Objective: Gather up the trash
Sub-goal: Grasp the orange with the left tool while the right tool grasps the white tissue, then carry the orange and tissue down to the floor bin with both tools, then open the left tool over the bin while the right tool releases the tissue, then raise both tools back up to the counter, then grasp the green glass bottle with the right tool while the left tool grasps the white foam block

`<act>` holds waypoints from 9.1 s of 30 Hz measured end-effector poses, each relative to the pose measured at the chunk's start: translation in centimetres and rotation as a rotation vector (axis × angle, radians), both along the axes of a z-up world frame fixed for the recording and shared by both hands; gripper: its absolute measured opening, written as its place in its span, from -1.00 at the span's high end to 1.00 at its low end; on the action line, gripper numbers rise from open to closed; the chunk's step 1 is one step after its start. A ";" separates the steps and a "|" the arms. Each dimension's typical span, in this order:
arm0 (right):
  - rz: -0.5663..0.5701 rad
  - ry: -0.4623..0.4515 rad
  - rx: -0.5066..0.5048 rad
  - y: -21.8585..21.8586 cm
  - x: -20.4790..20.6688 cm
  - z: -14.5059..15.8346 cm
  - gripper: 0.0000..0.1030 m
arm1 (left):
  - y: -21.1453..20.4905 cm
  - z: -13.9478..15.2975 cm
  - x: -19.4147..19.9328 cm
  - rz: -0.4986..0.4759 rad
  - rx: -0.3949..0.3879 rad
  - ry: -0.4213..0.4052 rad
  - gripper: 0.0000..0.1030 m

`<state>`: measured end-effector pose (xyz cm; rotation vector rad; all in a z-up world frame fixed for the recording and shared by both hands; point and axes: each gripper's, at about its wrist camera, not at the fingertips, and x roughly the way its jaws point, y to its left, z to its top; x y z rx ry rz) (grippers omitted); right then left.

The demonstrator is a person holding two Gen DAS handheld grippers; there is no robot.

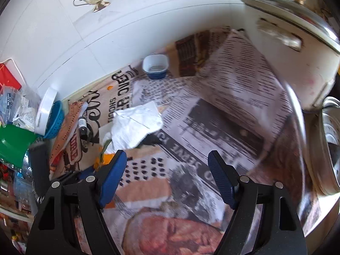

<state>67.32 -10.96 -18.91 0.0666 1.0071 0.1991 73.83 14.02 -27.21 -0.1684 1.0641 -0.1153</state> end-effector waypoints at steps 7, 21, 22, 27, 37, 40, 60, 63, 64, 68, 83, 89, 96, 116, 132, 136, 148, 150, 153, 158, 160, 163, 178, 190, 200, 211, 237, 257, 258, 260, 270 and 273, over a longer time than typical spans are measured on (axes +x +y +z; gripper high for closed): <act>0.033 0.021 -0.009 3.2 4.6 -3.1 -0.47 | 5.0 1.3 -2.6 0.093 0.032 -0.018 0.36; -0.001 0.121 0.011 2.5 7.3 -7.7 0.77 | 6.6 2.8 -2.3 0.132 0.046 -0.063 0.36; 0.001 0.107 0.008 2.4 7.1 -7.3 0.78 | 6.4 3.1 -2.3 0.127 0.046 -0.069 0.36; 0.005 0.029 0.009 1.0 5.3 -4.1 0.80 | 4.2 5.2 -2.5 0.097 0.049 -0.108 0.36; 0.113 -0.132 0.026 -2.3 -0.9 4.1 0.81 | -2.3 11.3 -6.1 0.126 0.043 -0.233 0.36; 0.172 -0.174 0.036 -3.2 -3.1 6.2 0.81 | -3.9 13.0 -8.2 0.160 0.039 -0.278 0.36; 0.347 -0.213 0.082 -0.9 -18.4 8.9 0.81 | -5.8 17.3 -24.4 0.191 0.059 -0.379 0.36; 0.321 -0.211 0.075 0.2 -21.8 8.0 0.80 | -4.7 16.5 -27.6 0.161 0.045 -0.371 0.36; 0.310 -0.207 0.078 0.5 -22.8 7.7 0.80 | -4.4 16.3 -28.8 0.153 0.047 -0.368 0.36; 0.272 -0.191 0.094 1.6 -27.0 6.1 0.80 | -3.0 15.6 -33.8 0.130 0.047 -0.356 0.36; 0.183 -0.102 0.080 3.7 -38.5 3.3 0.80 | -0.7 12.3 -45.5 0.076 0.030 -0.248 0.36; 0.162 -0.010 0.051 2.7 -39.7 -0.5 0.80 | -1.5 7.6 -46.1 0.083 0.011 -0.155 0.36; 0.134 0.107 0.012 -0.3 -40.1 -7.5 0.80 | -3.2 -0.6 -45.6 0.089 0.000 -0.024 0.36; 0.187 0.334 -0.072 -3.2 -34.1 -31.8 0.74 | -3.8 -25.7 -44.0 0.242 -0.037 0.205 0.36; 0.291 0.430 -0.167 -1.7 -30.2 -42.7 0.22 | -4.1 -35.5 -40.1 0.274 -0.043 0.285 0.36; 0.270 0.419 -0.172 -3.1 -29.8 -41.8 0.21 | -5.3 -36.0 -38.9 0.246 -0.067 0.307 0.35; 0.133 0.352 -0.106 -7.1 -29.3 -34.9 0.21 | -8.9 -32.7 -36.4 0.162 -0.092 0.320 -0.06; 0.126 0.340 -0.101 -6.6 -29.5 -33.5 0.21 | -8.8 -31.2 -36.6 0.155 -0.078 0.309 -0.06; 0.118 0.319 -0.096 -6.3 -29.9 -30.9 0.21 | -9.0 -27.9 -37.0 0.146 -0.059 0.287 -0.06; 0.114 0.268 -0.076 -5.5 -30.8 -25.3 0.21 | -8.7 -20.7 -37.7 0.131 -0.020 0.212 -0.06; 0.112 0.241 -0.066 -5.1 -31.3 -22.5 0.21 | -8.4 -17.4 -38.2 0.128 -0.012 0.178 -0.06; 0.112 0.191 -0.054 -4.5 -32.3 -17.9 0.21 | -7.7 -12.1 -39.3 0.126 -0.006 0.121 -0.06; 0.071 -0.180 0.006 -0.8 -39.0 4.6 0.21 | -4.8 11.6 -43.8 0.071 0.040 -0.228 -0.06; -0.006 -0.388 -0.003 1.2 -40.9 12.8 -0.12 | -2.6 21.1 -45.8 0.039 0.067 -0.451 -0.64; 0.020 -0.506 -0.018 1.2 -38.1 14.9 -0.41 | -2.5 23.1 -41.4 0.083 0.081 -0.495 -0.83; 0.152 -0.466 -0.007 -0.9 -27.6 15.3 -0.41 | -6.0 24.1 -30.1 0.173 0.131 -0.485 -0.87; 0.199 -0.073 0.000 1.1 -6.6 2.9 -0.41 | -1.2 15.5 -11.0 0.228 0.176 -0.249 -0.87; 0.126 0.141 -0.058 5.6 2.7 -8.5 -0.09 | 3.9 3.3 3.8 0.011 0.111 0.014 -0.87; 0.117 0.121 -0.066 5.3 2.4 -8.2 -0.09 | 3.6 2.8 4.7 -0.005 0.104 0.024 -0.87; 0.099 0.103 -0.059 4.6 2.4 -7.7 -0.08 | 3.0 1.9 6.3 -0.037 0.093 0.033 -0.87; -0.067 0.067 -0.073 -2.9 1.3 -4.1 -0.08 | -0.8 -1.8 12.1 -0.168 0.106 0.044 -0.87; -0.110 0.051 -0.072 -4.7 0.6 -3.0 -0.08 | -1.6 -2.6 12.4 -0.202 0.081 0.055 -0.86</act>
